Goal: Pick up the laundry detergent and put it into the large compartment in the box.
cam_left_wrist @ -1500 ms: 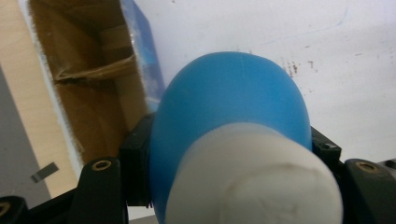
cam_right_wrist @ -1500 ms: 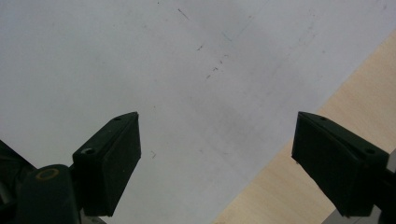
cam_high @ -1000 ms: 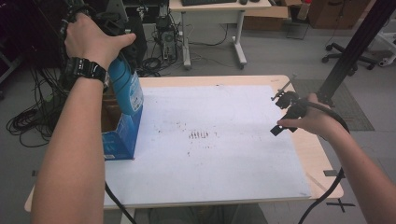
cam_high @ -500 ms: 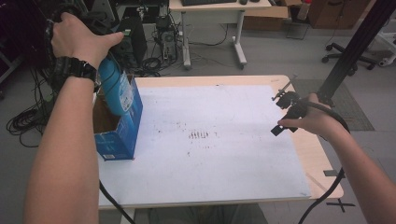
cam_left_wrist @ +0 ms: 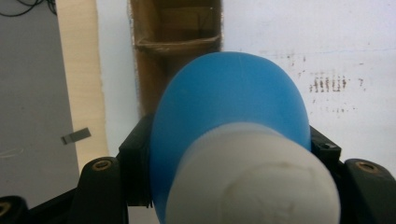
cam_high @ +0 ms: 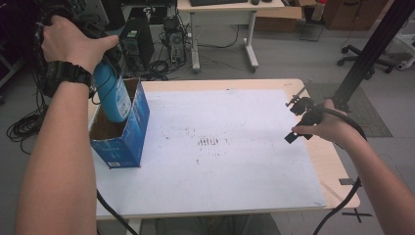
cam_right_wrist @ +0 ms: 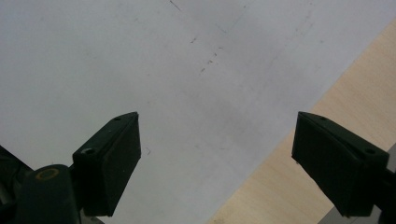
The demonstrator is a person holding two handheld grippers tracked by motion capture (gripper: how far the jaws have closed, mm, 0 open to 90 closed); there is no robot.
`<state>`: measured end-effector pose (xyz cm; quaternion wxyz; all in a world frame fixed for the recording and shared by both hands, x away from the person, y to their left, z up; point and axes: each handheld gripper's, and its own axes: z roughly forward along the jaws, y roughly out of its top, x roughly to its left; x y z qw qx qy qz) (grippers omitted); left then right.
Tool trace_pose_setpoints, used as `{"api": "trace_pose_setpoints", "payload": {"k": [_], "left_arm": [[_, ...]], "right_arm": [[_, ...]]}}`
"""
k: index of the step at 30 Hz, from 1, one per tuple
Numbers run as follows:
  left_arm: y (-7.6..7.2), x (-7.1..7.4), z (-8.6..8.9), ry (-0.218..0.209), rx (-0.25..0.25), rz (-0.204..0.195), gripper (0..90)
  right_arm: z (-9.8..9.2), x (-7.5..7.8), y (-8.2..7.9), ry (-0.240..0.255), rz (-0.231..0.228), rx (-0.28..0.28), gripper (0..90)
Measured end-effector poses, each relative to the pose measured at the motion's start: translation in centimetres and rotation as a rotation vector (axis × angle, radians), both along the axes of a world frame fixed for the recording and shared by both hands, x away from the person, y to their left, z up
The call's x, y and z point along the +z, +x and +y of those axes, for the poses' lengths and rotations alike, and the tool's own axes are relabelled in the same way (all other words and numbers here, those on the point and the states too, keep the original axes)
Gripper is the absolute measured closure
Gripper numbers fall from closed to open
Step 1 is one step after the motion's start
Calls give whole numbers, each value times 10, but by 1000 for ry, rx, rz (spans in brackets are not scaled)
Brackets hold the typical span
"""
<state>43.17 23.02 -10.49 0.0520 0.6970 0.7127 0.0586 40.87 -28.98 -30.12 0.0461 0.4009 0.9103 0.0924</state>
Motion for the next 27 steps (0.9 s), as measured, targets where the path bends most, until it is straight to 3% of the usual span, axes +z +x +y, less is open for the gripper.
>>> {"api": "trace_pose_setpoints", "payload": {"k": [16, 27], "left_arm": [[-6, 0, 23, -5, 47, -8, 369], [-6, -4, 29, -5, 62, 3, 370]], "right_arm": [[0, 1, 0, -7, 1, -6, 157], [0, 0, 0, -10, 4, -4, 156]]}}
